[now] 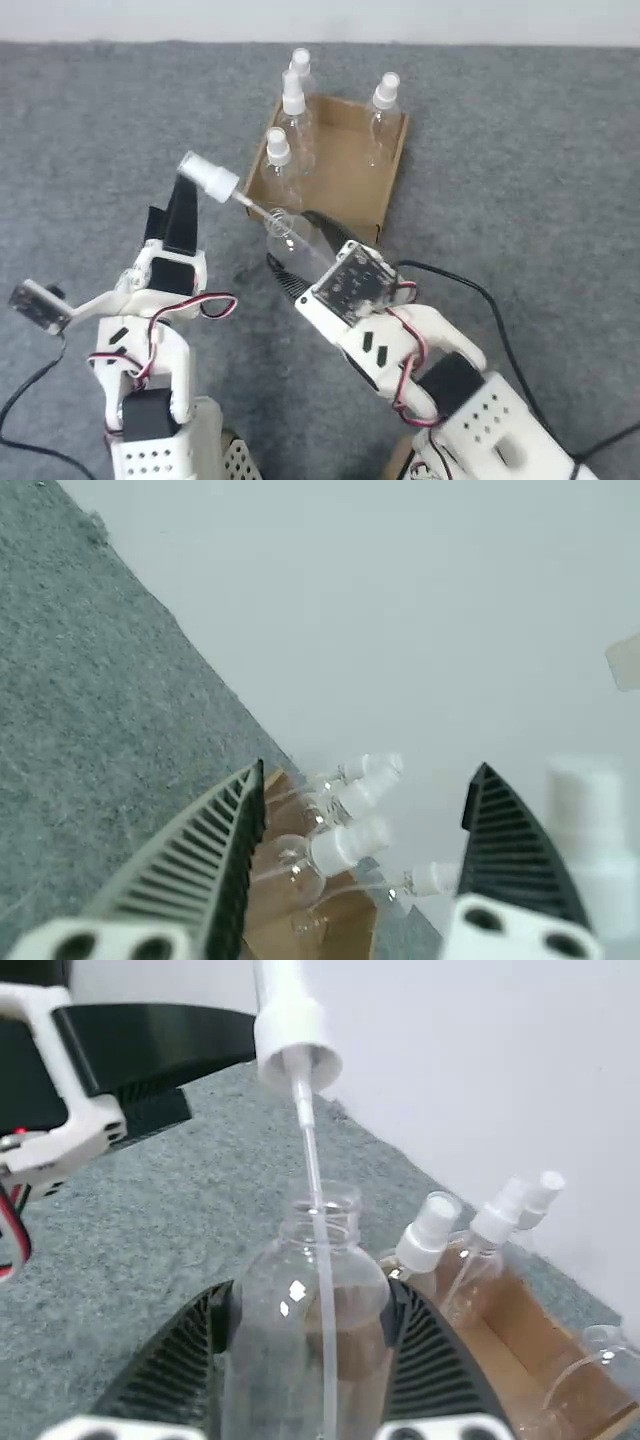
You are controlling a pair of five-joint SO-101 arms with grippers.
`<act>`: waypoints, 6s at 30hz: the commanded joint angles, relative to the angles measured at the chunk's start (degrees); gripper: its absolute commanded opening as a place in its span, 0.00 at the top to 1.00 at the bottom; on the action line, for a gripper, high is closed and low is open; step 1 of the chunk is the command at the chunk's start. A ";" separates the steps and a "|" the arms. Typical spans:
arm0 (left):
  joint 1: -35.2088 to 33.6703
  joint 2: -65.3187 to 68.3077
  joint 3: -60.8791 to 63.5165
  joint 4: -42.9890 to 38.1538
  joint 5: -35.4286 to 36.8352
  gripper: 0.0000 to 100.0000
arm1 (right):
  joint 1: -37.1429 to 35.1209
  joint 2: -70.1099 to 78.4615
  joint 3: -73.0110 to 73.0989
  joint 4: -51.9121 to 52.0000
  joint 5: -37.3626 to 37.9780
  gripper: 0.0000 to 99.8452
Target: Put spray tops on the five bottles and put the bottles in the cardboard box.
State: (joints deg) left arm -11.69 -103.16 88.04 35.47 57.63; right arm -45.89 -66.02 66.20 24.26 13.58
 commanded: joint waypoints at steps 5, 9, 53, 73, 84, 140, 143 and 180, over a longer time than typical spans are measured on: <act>4.66 -1.23 -0.84 -1.76 -1.85 0.70 | -1.27 8.92 -0.97 -5.85 -0.09 0.99; 4.66 -1.23 -0.75 -1.76 -2.29 0.70 | -1.01 10.42 -0.97 -6.90 -0.09 0.99; 6.59 -1.23 0.13 0.79 -4.66 0.70 | 2.42 1.36 1.41 -9.98 -0.53 0.99; 14.07 -1.23 -2.42 1.14 -8.35 0.70 | -0.66 0.75 3.34 -10.07 -0.09 0.99; 18.90 -1.23 -2.51 4.84 -12.75 0.70 | -0.57 0.75 3.34 -10.07 0.00 0.99; 8.18 -1.23 -2.15 5.63 -9.14 0.70 | 9.80 0.75 0.18 -12.09 -0.53 0.99; 8.18 -1.23 -1.80 5.63 -9.23 0.70 | 10.51 0.75 0.18 -12.44 -0.53 0.99; 8.18 -1.23 -1.71 5.71 -9.23 0.70 | 19.03 25.54 -10.02 -22.29 -5.27 0.99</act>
State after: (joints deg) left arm -3.34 -103.25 87.25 41.10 48.31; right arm -29.71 -39.91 60.84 5.63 12.44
